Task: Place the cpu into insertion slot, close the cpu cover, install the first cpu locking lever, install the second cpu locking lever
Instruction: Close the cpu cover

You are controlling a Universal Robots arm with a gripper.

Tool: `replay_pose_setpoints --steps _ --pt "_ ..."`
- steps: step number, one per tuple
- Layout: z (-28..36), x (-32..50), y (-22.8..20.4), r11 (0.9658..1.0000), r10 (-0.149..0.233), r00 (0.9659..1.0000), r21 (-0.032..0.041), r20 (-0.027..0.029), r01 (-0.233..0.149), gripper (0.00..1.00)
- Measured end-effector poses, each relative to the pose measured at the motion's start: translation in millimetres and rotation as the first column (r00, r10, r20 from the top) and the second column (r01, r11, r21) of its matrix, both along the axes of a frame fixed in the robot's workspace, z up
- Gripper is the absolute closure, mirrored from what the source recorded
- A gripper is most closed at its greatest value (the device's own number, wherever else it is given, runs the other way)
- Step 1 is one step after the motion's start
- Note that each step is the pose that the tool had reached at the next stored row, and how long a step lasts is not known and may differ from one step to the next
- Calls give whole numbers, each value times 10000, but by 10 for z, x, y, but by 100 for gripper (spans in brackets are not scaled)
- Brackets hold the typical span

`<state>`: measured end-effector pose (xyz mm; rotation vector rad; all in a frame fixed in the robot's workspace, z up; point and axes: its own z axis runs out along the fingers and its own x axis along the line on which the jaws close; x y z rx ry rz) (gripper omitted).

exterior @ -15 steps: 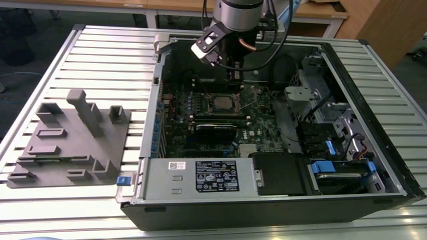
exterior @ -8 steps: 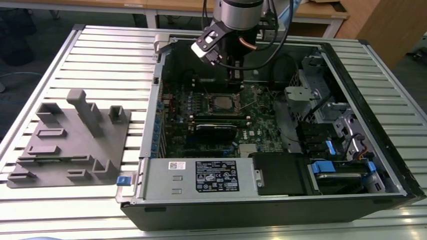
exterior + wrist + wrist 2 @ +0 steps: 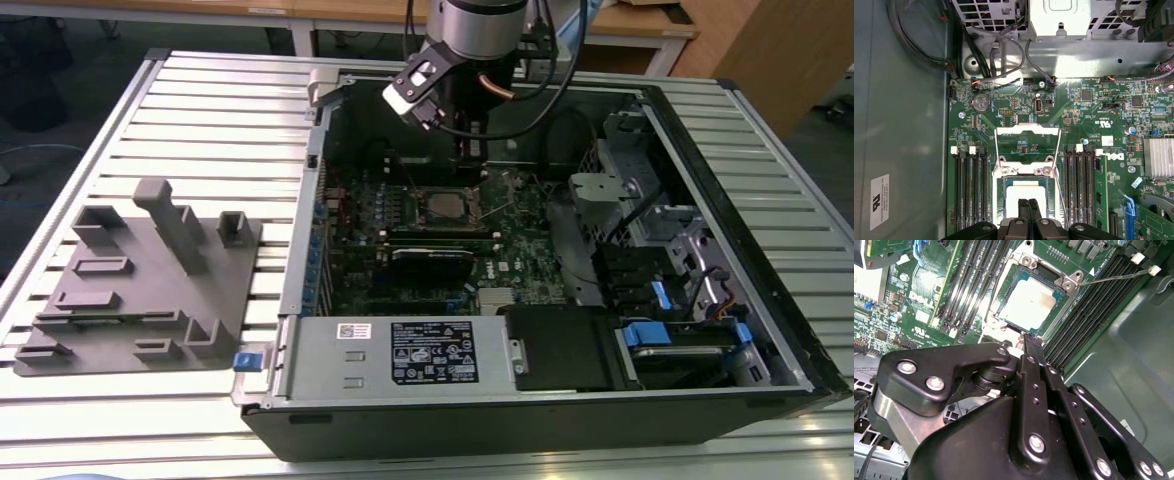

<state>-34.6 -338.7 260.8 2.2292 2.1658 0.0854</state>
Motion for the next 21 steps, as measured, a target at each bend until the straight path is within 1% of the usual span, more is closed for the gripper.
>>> replay_pose_setpoints --steps 3,10,21 --pt "0 3 0 10000 1 10000 0 0 -1 89" --pt "0 48 0 10000 0 10000 0 0 0 89" --pt "0 57 0 10000 0 10000 0 0 0 89"
